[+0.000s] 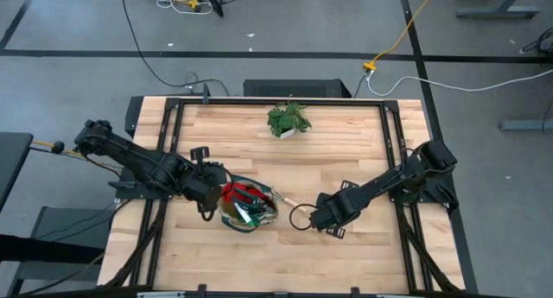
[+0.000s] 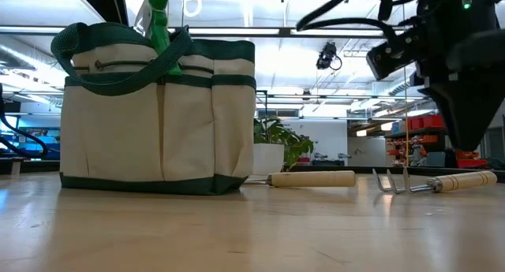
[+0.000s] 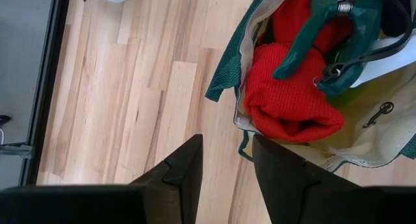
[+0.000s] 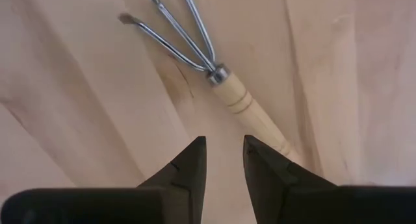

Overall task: Pick & Place Garden tools in Gardening bag
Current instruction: Put the right brown hand rake into the green gardening bag

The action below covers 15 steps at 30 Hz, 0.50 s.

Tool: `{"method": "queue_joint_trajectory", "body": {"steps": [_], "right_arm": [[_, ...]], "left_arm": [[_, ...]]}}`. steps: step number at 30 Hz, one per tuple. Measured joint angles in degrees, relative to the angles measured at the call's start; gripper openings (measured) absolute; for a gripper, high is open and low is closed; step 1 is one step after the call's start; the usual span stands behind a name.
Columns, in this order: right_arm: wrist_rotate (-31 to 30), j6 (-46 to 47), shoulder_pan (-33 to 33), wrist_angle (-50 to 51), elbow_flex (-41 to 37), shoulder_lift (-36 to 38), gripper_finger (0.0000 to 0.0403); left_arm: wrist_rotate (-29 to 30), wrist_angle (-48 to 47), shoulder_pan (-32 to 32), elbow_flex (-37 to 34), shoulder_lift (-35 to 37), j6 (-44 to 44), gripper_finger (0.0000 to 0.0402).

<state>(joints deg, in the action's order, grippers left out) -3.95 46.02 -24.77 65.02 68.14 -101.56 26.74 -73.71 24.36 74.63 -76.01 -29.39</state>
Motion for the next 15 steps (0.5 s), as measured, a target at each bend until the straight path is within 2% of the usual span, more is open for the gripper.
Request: {"method": "queue_joint_trajectory", "body": {"steps": [10, 15], "right_arm": [[0.4, -1.5, 0.0, -4.9, -4.0, 0.0, 0.0101], [-1.5, -1.8, 0.1, -5.1, -4.6, 0.0, 0.0119]], "left_arm": [[0.0, 0.2, 0.0, 0.0, 0.0, 0.0, 0.014], [0.0, 0.2, 0.0, 0.0, 0.0, 0.0, 0.014]]}}
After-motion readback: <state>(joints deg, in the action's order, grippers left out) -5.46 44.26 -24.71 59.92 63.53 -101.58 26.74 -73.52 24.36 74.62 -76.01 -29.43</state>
